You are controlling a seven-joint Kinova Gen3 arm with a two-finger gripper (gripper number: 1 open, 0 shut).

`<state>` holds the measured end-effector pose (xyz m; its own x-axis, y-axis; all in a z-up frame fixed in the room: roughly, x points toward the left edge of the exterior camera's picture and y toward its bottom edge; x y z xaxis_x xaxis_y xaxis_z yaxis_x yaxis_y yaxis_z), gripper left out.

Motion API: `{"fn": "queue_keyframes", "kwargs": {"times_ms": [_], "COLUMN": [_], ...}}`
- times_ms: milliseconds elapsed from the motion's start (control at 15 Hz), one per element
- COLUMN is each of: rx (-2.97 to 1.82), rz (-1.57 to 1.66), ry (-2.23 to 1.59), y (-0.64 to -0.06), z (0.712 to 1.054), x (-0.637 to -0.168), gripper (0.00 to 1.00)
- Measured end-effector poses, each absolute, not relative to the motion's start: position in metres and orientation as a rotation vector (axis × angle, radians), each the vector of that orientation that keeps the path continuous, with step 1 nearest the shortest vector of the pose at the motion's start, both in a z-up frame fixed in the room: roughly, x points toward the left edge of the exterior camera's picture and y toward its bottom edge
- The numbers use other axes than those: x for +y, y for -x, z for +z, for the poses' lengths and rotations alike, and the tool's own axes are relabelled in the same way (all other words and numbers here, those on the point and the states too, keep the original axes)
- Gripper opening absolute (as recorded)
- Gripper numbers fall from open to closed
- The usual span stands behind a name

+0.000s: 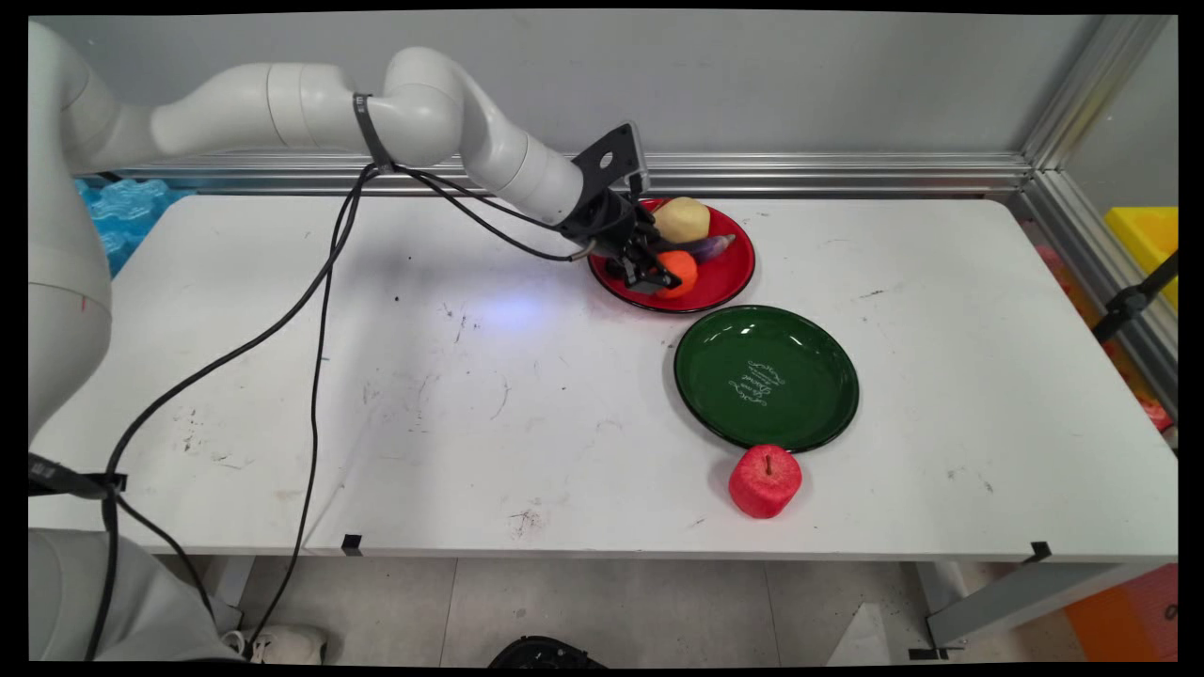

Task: Place the picked object on the red plate

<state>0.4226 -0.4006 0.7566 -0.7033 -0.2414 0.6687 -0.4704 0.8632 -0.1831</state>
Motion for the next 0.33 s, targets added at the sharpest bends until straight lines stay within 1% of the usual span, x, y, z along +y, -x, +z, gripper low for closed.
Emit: {"fn": "queue_keyframes", "kwargs": {"times_ms": [67, 133, 333], "rx": [-2.367, -2.365, -2.359], "rz": [0.451, 0.449, 0.446], "ry": [-0.511, -0.511, -0.508], "y": [-0.4224, -0.4222, -0.4211], "z": [0.7554, 0.7539, 0.7514], "x": [-0.4012, -0.4019, -0.4033], "gripper": [0.0, 1.0, 1.0]}}
